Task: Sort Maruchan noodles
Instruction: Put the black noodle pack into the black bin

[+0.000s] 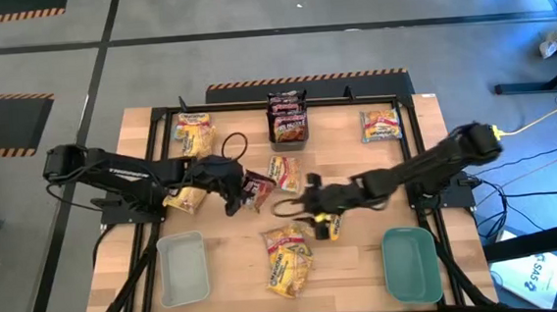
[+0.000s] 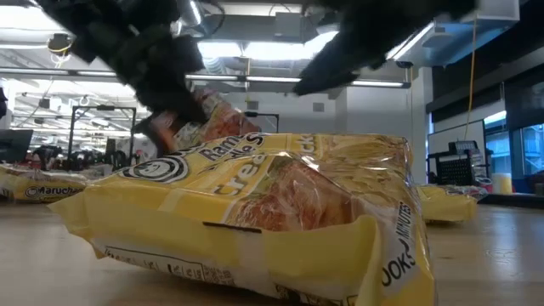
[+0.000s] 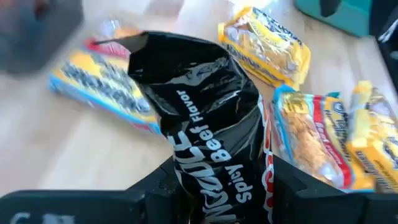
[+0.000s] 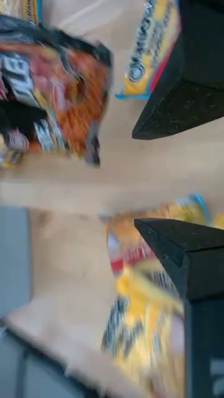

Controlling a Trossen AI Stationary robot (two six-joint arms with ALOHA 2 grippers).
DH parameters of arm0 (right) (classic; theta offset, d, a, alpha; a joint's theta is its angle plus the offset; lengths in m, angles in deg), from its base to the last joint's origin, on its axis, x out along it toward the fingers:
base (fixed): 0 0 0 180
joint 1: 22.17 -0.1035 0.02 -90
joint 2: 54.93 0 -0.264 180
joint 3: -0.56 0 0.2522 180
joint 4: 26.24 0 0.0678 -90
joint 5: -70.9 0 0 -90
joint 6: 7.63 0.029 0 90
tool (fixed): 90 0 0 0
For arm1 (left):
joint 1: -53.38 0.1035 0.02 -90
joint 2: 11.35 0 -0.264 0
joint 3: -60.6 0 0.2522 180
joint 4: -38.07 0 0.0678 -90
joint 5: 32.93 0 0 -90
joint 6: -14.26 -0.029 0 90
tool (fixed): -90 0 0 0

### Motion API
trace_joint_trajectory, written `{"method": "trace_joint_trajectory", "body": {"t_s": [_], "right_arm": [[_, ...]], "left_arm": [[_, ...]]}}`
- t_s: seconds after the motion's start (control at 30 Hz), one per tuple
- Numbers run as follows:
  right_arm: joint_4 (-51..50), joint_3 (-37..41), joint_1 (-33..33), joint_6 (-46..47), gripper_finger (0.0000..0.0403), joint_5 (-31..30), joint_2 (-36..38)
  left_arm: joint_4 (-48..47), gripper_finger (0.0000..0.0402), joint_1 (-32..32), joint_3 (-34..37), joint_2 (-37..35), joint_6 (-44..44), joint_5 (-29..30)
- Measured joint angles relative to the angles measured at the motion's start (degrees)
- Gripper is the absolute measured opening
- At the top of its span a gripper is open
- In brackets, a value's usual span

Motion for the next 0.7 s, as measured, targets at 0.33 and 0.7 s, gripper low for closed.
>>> {"method": "trace_joint_trajectory", "body": {"t_s": [0.33,0.7], "right_arm": [[20.8,23.6,-3.3,3.2,0.0207,-2.1,16.1],[16.9,25.6,-3.3,-4.2,0.0207,-7.6,21.9]], "left_arm": [[-13.6,0.0120,1.2,-19.4,2.4,-14.9,10.1],[-29.7,0.0120,13.5,-47.5,21.5,-28.5,7.0]]}}
